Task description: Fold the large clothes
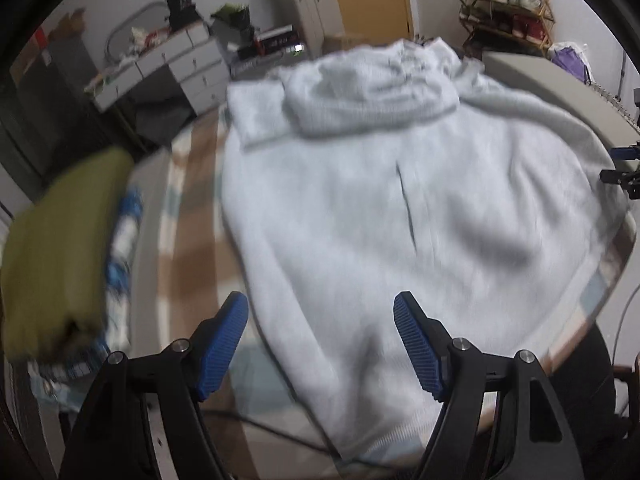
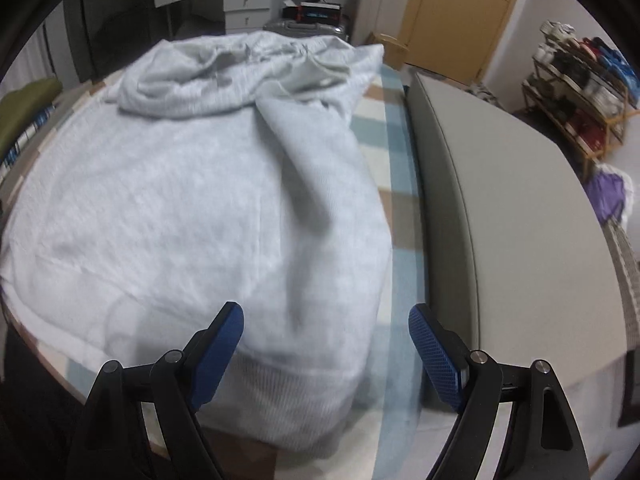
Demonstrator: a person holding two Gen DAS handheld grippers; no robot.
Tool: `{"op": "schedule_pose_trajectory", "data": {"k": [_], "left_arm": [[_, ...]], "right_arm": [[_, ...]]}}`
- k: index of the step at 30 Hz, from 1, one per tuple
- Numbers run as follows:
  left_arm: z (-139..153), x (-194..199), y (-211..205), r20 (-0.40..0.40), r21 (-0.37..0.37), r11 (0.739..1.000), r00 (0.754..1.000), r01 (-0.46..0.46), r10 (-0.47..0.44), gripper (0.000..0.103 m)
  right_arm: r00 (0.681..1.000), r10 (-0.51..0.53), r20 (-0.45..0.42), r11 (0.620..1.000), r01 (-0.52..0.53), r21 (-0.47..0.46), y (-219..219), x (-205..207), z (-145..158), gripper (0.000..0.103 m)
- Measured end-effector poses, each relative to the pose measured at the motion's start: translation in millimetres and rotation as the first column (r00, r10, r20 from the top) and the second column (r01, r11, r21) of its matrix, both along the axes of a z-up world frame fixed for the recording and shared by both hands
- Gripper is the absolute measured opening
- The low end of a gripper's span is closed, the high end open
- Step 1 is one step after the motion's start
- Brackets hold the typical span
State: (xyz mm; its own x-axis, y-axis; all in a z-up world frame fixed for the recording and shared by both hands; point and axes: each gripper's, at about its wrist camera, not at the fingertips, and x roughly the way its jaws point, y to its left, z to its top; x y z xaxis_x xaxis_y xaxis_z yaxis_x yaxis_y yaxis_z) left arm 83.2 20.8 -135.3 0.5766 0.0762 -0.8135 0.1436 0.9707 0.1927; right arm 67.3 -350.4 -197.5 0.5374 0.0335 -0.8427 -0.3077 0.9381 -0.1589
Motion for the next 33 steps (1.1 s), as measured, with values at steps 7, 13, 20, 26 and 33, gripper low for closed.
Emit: {"op": "schedule_pose_trajectory", "data": {"k": [7, 13, 20, 26, 33], "left_arm": [[-37, -18, 10, -0.095, -0.042, 0.995, 0.992, -0.093, 0.088, 0.072], [-43, -12, 19, -0.111, -0.215, 0.974, 0.992, -0.077, 0.054, 0.052], [-48, -15, 30, -0.074, -0.174, 0.979, 0.992, -0.111, 0.1, 0.015], [-50, -26, 29, -0.044, -0.102, 0.992, 0.997, -0.069, 0.065, 0.016], [-20, -61, 34, 0.041, -0.095, 0.996, 0.999, -0.003, 0.007, 0.023]], "right_arm": [[0.998, -0.042, -0.046, 0.995, 0.046, 0.092, -5, -7, -21, 0.082], [0.998, -0.002, -0.067, 0.974, 0.017, 0.226, -2, -14, -15, 0.024], [0.999, -0.032, -0.001, 0.963, 0.031, 0.266, -7, -22, 16, 0.022], [0.989, -0.131, -0.067, 0.975, 0.141, 0.172, -28, -16, -18, 0.023], [0.992, -0.123, 0.025, 0.989, 0.12, 0.092, -12, -34, -13, 0.033]]}}
